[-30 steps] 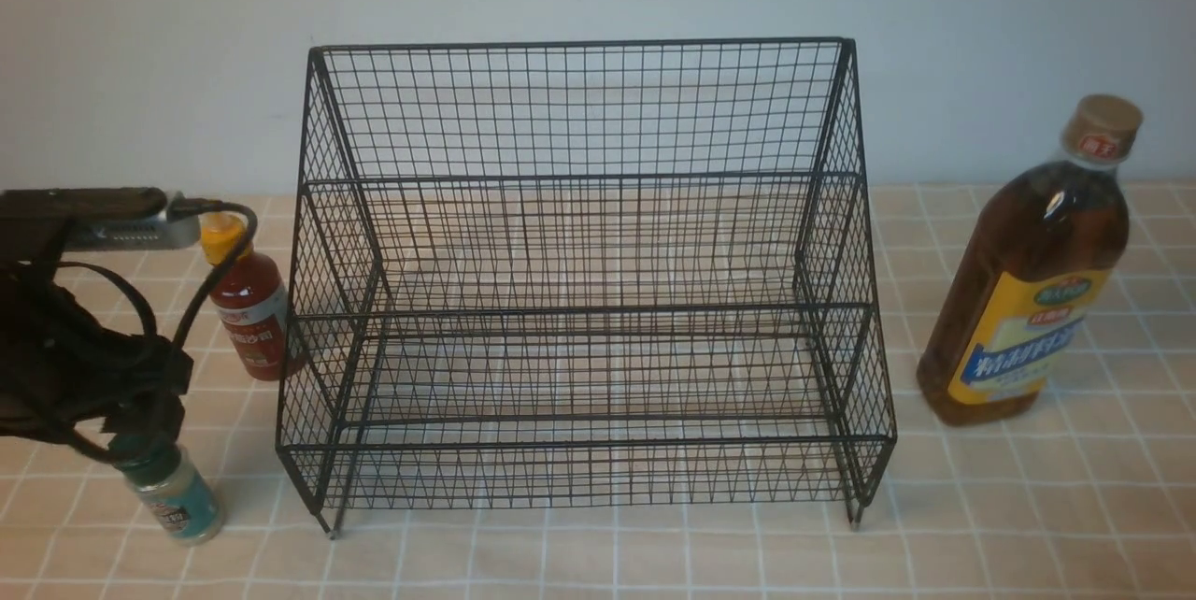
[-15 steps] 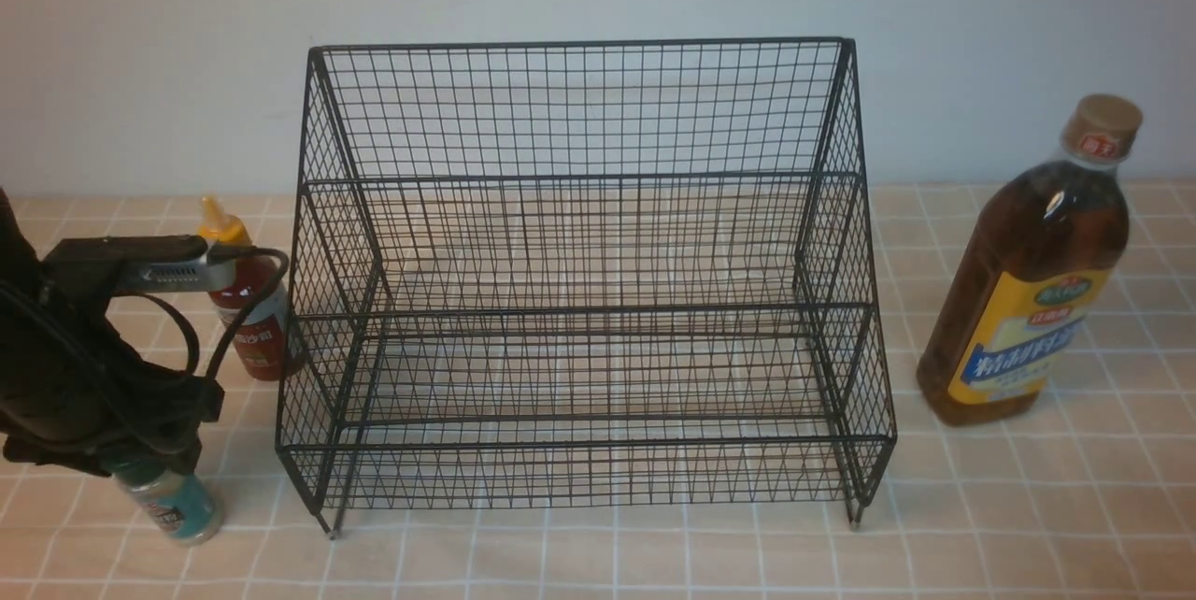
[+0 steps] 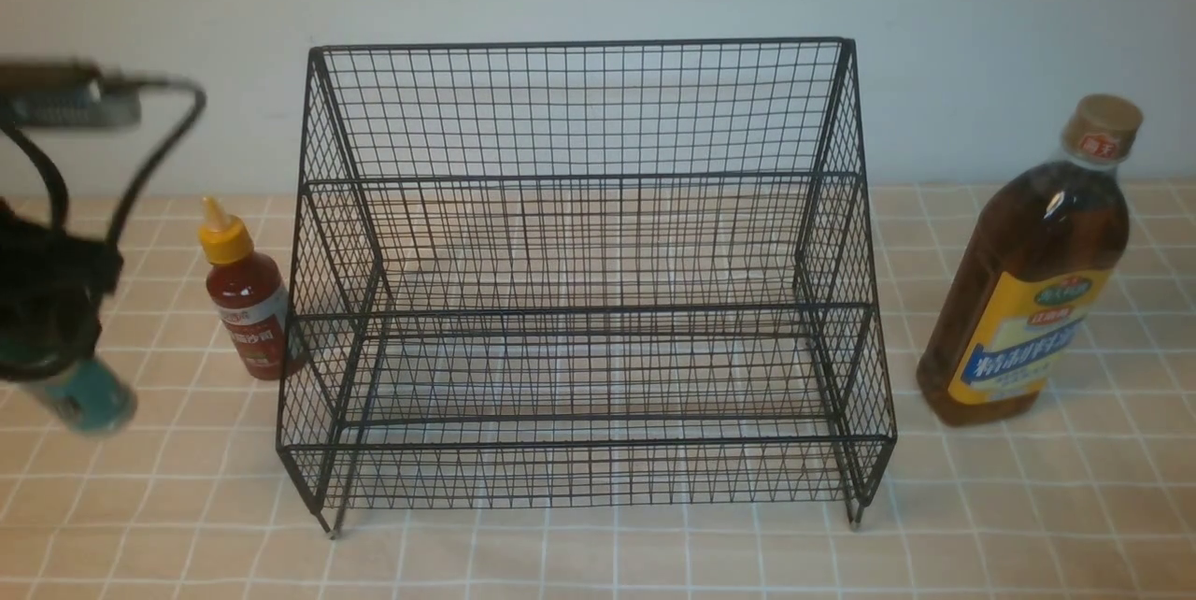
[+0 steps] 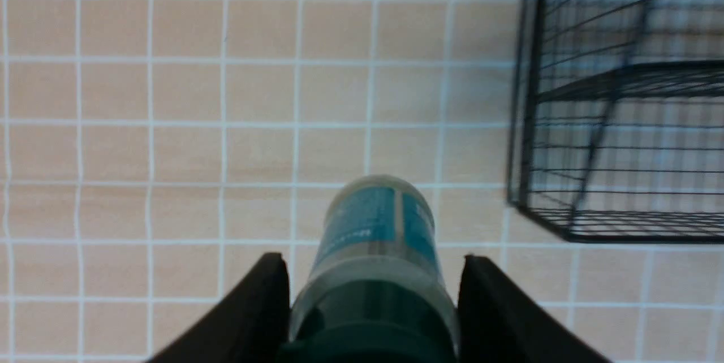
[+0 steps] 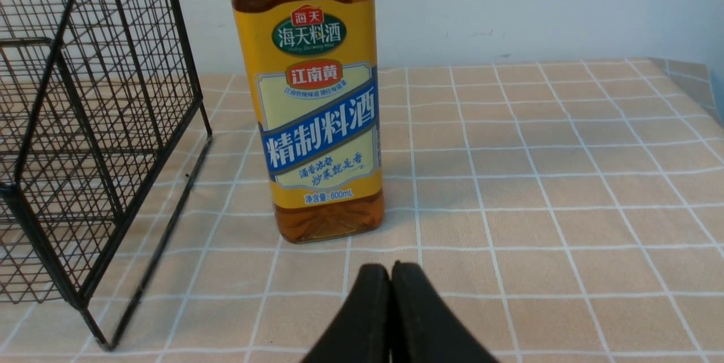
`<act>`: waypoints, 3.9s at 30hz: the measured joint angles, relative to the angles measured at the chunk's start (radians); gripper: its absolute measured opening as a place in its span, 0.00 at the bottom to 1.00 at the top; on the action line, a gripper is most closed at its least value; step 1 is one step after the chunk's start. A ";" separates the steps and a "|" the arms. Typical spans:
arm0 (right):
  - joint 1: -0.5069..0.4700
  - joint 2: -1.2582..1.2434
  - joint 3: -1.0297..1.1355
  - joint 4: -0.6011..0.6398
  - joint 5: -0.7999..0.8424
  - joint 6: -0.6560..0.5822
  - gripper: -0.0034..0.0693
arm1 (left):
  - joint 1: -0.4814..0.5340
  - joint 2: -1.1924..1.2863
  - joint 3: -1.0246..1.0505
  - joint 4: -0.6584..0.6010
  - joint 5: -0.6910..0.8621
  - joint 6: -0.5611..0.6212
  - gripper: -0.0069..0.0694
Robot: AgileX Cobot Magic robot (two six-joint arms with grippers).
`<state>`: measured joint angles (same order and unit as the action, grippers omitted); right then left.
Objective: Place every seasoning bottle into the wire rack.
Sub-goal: Use the left arm to put the condiment bottle back on the shelf, then use the left arm to grab the condiment bottle closest to it
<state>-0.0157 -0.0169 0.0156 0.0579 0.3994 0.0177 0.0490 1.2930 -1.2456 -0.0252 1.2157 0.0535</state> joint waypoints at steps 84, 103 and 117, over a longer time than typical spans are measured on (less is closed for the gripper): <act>0.000 0.000 0.001 0.000 -0.006 0.000 0.03 | 0.054 0.492 -0.304 -0.070 -0.153 0.141 0.75; 0.000 0.000 0.001 0.000 -0.006 0.000 0.03 | 0.054 0.618 -0.304 -0.130 -0.280 0.201 0.73; 0.000 0.000 0.001 0.000 -0.006 0.000 0.03 | 0.054 0.597 -0.349 -0.094 -0.136 0.182 0.47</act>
<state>-0.0157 -0.0169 0.0167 0.0579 0.3938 0.0177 0.1034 1.8897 -1.5946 -0.1189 1.0793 0.2356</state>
